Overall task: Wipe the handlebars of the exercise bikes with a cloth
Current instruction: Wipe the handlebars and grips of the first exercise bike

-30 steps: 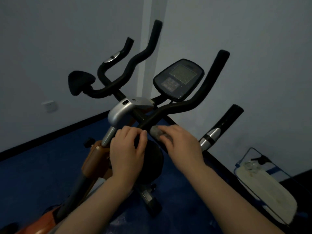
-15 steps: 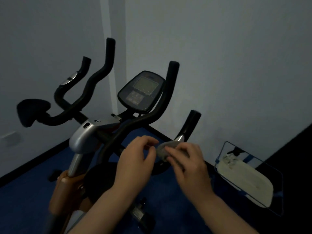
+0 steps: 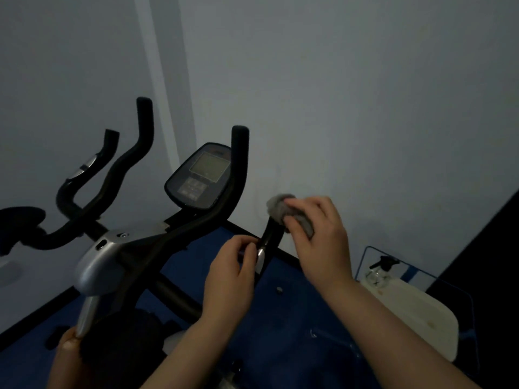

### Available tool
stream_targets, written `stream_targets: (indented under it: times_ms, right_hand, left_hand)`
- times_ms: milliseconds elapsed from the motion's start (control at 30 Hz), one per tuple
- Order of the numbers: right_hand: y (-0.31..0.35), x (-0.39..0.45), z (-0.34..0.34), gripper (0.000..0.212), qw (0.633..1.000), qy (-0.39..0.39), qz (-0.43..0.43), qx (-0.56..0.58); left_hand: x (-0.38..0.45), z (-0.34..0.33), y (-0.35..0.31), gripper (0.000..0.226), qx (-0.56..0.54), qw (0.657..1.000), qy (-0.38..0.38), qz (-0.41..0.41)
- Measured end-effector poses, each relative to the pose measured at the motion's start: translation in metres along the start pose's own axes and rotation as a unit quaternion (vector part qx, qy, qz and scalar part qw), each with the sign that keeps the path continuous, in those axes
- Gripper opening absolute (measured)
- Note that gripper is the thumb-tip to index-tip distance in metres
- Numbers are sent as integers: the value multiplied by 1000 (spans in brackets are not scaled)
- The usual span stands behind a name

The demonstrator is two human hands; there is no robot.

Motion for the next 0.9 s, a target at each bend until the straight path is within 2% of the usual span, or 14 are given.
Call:
stream_targets:
  times_ms: [133, 233, 333, 467, 600, 767, 800, 833, 900]
  right_hand:
    - [-3, 20, -13, 27, 991, 91, -16, 99]
    - [-12, 7, -11, 27, 985, 63, -53, 153]
    - [-14, 14, -6, 24, 988, 72, -29, 134]
    - [-1, 38, -16, 20, 984, 161, 20, 76]
    - [-11, 10, -6, 26, 995, 66, 50, 59]
    - [-4, 35, -22, 21, 991, 115, 38, 63]
    - [0, 33, -25, 21, 990, 104, 31, 85]
    - [2, 25, -28, 22, 990, 75, 8, 121]
    - [2, -9, -34, 29, 972, -11, -92, 215]
  left_hand:
    - [1, -2, 4, 12, 66, 998, -13, -18]
    - [0, -2, 4, 14, 98, 994, -26, -26]
    - [-1, -2, 2, 17, 121, 992, -35, -31]
    - [-2, -4, 0, 15, 133, 990, -38, -32]
    - [-5, 0, -1, 15, 133, 990, -35, -34]
    - [-8, -2, -3, 20, 156, 985, -42, -56]
    - [-9, -3, -3, 21, 157, 985, -43, -54]
    - [-9, -3, -4, 21, 156, 985, -42, -52]
    - [-9, -1, -4, 21, 158, 985, -42, -47]
Point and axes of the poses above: each hand's wrist, its own x-axis towards the middle knuckle, its own z-axis out of the back of the hand, y = z × x, the point moved 2 cm from there along x, towards the middle knuckle, and after that the axes turned 12 degrees about -x, right-handed, at the moved point
